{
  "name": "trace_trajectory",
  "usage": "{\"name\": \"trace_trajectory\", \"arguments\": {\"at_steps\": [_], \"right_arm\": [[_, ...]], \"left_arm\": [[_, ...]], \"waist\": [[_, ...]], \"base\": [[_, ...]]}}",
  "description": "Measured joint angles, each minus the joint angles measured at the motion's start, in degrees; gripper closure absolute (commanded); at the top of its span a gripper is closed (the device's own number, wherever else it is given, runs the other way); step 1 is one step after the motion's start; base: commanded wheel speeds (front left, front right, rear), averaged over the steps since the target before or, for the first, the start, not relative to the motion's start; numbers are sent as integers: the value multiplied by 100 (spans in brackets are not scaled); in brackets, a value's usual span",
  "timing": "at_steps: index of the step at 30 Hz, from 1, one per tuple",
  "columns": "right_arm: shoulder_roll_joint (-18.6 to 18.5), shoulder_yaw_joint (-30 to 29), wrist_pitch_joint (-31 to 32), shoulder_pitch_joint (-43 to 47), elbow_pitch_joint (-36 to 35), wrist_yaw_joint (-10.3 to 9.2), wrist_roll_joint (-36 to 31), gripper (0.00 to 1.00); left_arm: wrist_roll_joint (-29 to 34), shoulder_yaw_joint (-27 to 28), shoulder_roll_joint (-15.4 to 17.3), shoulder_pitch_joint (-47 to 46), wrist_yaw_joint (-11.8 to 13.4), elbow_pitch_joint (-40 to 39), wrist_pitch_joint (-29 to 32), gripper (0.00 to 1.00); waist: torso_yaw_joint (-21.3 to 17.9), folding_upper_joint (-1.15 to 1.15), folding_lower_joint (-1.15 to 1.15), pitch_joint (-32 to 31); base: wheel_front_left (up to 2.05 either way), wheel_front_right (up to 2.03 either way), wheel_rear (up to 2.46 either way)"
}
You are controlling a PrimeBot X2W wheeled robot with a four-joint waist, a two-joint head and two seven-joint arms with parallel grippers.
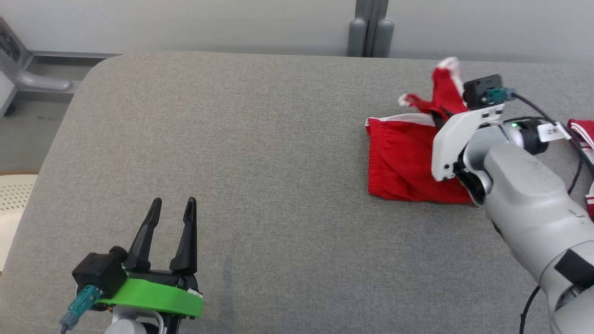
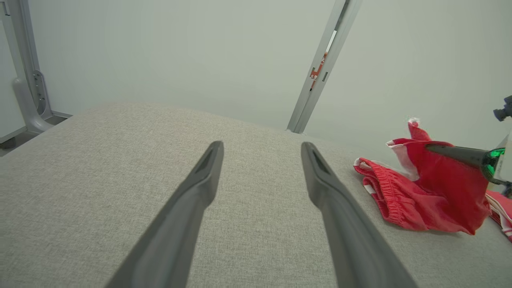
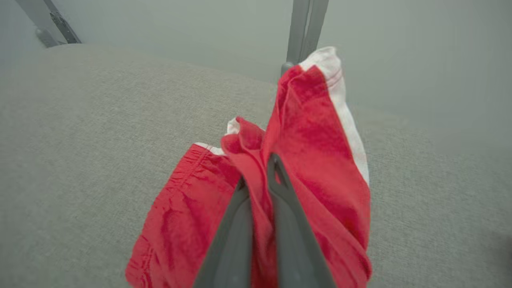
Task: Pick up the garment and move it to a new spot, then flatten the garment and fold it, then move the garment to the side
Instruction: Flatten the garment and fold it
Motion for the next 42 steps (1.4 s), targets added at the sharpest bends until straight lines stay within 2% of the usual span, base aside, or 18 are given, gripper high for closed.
{"name": "trace_trajectory", "arguments": {"at_steps": [3, 10, 11, 12, 15, 18, 22, 25, 26, 30, 34, 38, 42], "right_arm": [[314, 109, 274, 148, -10, 0, -53, 100], [727, 69, 194, 203, 349, 0, -192, 100], [778, 65, 156, 203, 382, 0, -216, 87], [818, 59, 144, 203, 409, 0, -222, 0], [938, 42, 77, 211, 394, 0, -215, 0], [1021, 51, 194, 281, 93, 0, -30, 0], [1039, -48, 468, 557, -954, 0, 755, 0], [700, -113, 385, 620, -1756, 1, 1026, 0], [244, -252, 136, 725, -2074, 0, 996, 0], [-304, -677, -587, 1085, -2315, -4, 533, 0], [-515, -1326, -1057, 1639, -2562, -5, -236, 0], [-456, -2165, -1123, 2399, -3149, -5, -1032, 0], [-208, -2963, -1144, 3262, -3977, -5, -1852, 0]], "left_arm": [[-12, -89, -22, 2, 1, 2, 1, 0], [-101, -157, -13, -8, 0, 12, 1, 0], [-102, -159, -11, -8, 0, 11, 1, 0], [-103, -161, -8, -8, 0, 11, 1, 0], [-118, -155, 5, -9, 0, 10, 1, 0], [-119, -131, 5, -18, 0, 5, 1, 0], [-119, -77, 7, -20, 1, 3, 1, 0], [-118, 0, 8, -16, 1, 1, 0, 0], [-114, 27, 5, -10, 0, -1, 1, 0], [-96, 67, 0, -2, 1, 7, 1, 0], [-31, 207, -22, 36, 0, 7, 1, 0], [121, 352, -47, 164, 0, -19, 1, 0], [222, 510, -37, 231, 0, -42, 1, 0]], "waist": [[81, 0, 0, -9], [262, 0, 0, 16], [281, 0, 0, 23], [294, 0, 0, 28], [328, 0, 0, 56], [348, 0, 0, 80], [321, 0, 0, 66], [271, 0, 0, 35], [231, 0, 0, -5], [156, 0, 0, -116], [48, 0, 0, -241], [-110, 0, 0, -352], [-311, 0, 0, -446]], "base": [[0, 0, 0], [0, 0, 0], [0, 0, 0], [0, 0, 0], [0, 0, 0], [0, 0, 0], [0, 0, 0], [0, 0, 0], [0, 0, 0], [0, 0, 0], [0, 0, 0], [0, 0, 0], [0, 0, 0]]}}
